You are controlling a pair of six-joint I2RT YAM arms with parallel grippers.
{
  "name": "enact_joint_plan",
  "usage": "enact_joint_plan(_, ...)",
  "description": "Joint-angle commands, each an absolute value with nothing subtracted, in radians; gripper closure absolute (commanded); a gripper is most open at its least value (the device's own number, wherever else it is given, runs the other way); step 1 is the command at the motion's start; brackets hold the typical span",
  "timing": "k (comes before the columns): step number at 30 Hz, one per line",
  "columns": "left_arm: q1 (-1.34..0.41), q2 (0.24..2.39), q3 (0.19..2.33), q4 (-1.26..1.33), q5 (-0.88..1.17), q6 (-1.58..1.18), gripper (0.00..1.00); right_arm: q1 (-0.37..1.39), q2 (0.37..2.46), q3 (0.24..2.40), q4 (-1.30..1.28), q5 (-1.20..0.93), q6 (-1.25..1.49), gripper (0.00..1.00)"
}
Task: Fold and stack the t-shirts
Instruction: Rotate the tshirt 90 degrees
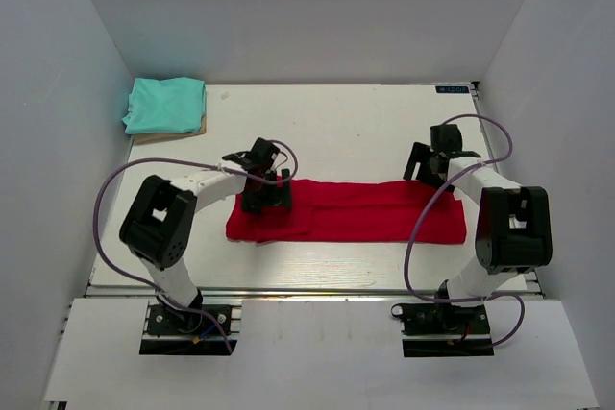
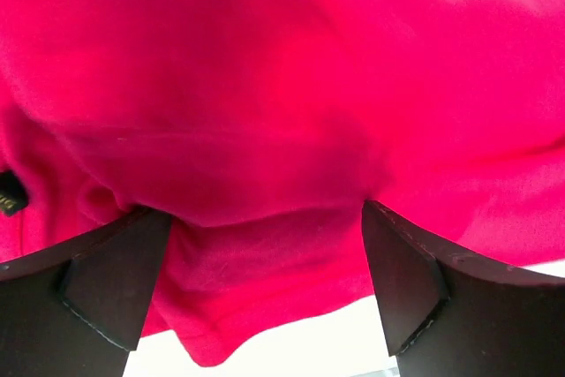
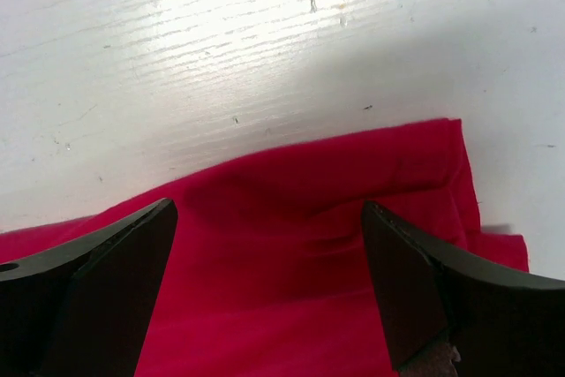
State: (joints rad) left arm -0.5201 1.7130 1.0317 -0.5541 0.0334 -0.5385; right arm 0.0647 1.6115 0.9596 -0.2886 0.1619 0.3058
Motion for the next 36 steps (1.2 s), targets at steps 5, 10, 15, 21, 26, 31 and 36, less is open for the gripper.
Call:
enact_joint_plan(5,-0.345,1.975,1.236,-0.649,-0.074,-0.520,0.00,0.015,1.706,0.966,-0.299,0.068,0.350,0.10)
enact_joint_plan(10,-0.259,2.224,1.565,-0.667,-0.003,-0.434,0.00,-0.037,1.713,0.934,-0.301,0.055,0.365,0.10)
enact_joint_plan(15,-0.225,2.549,2.106,-0.764,0.110,-0.347,0.00,-0.063,1.694,0.904,-0.330,0.011,0.330,0.10)
enact_joint_plan(21,-0.225,2.726,2.351,-0.544,0.342,-0.295,0.00,-0.041,1.569,0.775,-0.235,-0.243,0.299,0.10)
enact_joint_plan(26,-0.225,2.784,2.382,-0.329,0.449,-0.449,0.00,0.086,1.520,0.623,-0.229,-0.368,0.359,0.10)
enact_joint_plan(31,-0.225,2.881,2.450,-0.112,0.457,-0.606,0.00,0.274,1.424,0.531,-0.270,-0.468,0.416,0.10)
enact_joint_plan(36,-0.255,2.936,2.513,0.015,0.414,-0.675,0.00,0.526,1.312,0.512,-0.376,-0.555,0.425,0.10)
